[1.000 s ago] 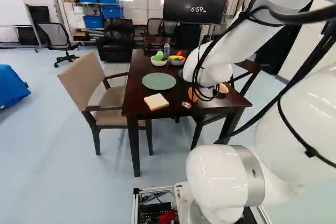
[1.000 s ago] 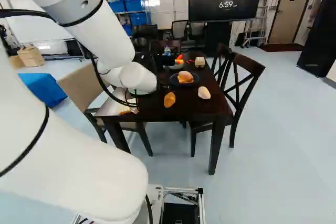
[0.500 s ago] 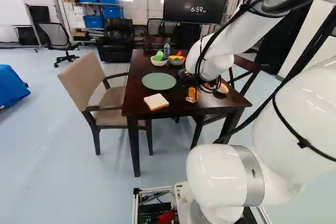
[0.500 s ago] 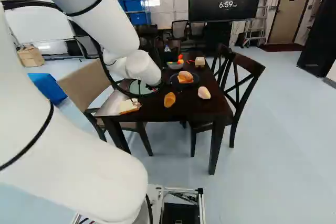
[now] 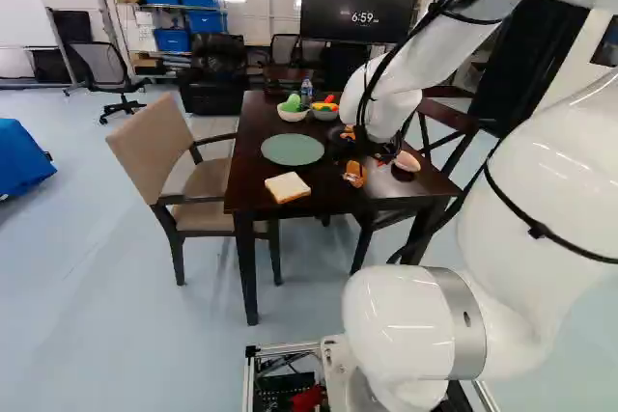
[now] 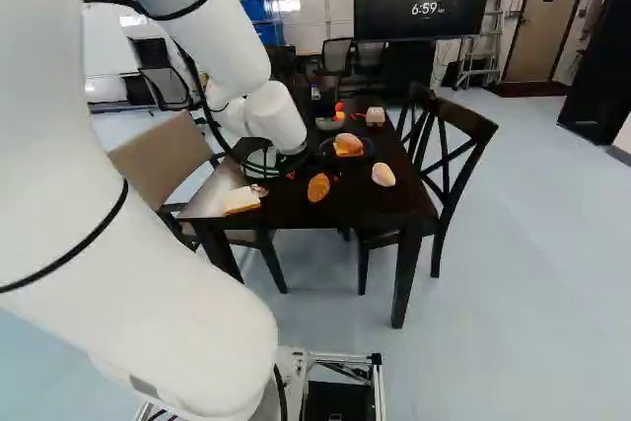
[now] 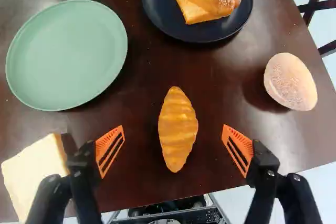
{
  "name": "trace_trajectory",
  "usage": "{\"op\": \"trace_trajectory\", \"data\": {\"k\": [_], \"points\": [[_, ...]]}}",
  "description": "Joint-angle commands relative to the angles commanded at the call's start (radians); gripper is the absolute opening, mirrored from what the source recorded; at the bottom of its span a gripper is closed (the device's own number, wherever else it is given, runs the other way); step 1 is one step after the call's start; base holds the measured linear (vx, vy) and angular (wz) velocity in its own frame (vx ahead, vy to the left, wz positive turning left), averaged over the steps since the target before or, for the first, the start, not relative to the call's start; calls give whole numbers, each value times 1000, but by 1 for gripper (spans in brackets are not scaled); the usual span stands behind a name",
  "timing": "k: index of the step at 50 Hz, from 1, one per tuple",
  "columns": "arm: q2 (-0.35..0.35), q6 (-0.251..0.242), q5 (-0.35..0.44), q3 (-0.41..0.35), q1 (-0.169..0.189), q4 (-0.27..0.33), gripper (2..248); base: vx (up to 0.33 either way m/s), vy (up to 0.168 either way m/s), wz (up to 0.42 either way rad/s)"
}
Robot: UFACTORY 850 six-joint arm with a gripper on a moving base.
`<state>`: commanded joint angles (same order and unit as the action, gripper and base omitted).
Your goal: Move the croissant to the empty plate
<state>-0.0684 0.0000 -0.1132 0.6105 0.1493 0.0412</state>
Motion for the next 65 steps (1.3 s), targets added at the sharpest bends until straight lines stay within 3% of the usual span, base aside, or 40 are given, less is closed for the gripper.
{"op": "trace_trajectory", "data": {"k": [20, 31, 65], "points": [[85, 0, -110, 86, -10, 1, 247, 0, 0, 0], [110, 0, -130, 112, -10, 1, 247, 0, 0, 0], [176, 0, -296, 183, 3, 1, 247, 0, 0, 0]]}}
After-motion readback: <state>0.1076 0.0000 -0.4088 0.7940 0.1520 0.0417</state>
